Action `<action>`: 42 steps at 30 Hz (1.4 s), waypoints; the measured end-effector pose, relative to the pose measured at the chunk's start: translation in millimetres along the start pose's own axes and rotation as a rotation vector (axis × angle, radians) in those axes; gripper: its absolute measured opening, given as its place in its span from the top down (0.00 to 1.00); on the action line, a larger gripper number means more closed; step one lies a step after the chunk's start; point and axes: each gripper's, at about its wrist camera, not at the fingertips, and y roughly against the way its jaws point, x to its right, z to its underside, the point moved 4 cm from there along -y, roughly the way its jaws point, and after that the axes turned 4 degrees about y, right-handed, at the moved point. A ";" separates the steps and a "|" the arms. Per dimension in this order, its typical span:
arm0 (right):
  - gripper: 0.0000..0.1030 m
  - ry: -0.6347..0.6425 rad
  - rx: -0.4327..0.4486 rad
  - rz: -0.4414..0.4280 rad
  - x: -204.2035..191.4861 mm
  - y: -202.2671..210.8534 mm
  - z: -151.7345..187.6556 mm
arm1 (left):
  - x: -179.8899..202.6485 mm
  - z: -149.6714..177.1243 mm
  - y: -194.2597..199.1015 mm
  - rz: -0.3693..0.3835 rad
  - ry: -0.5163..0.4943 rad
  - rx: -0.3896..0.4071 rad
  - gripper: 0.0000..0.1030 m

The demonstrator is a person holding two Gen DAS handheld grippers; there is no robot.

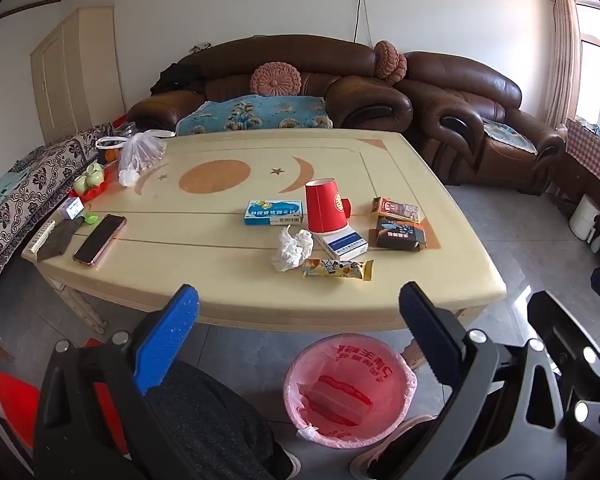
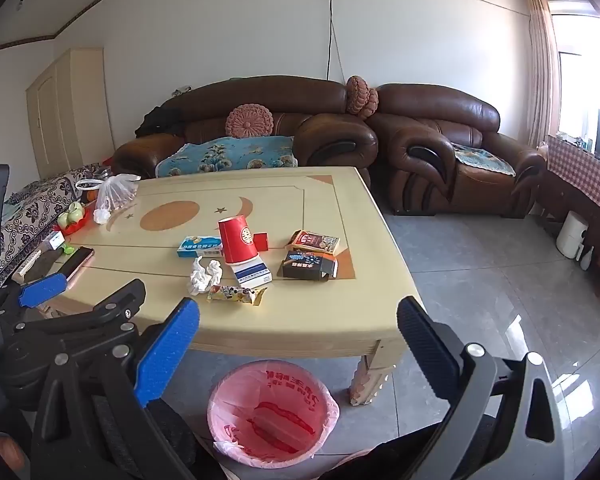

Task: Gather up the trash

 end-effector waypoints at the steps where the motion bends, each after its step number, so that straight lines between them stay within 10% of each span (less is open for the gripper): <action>1: 0.06 -0.001 0.000 -0.001 -0.5 0.0 0.0 | 0.0 0.0 -0.7 0.002 0.003 -0.004 0.05; 42: 0.06 -0.017 -0.004 -0.015 -3.7 -2.9 4.3 | -4.7 0.1 0.2 -0.003 0.021 0.003 0.05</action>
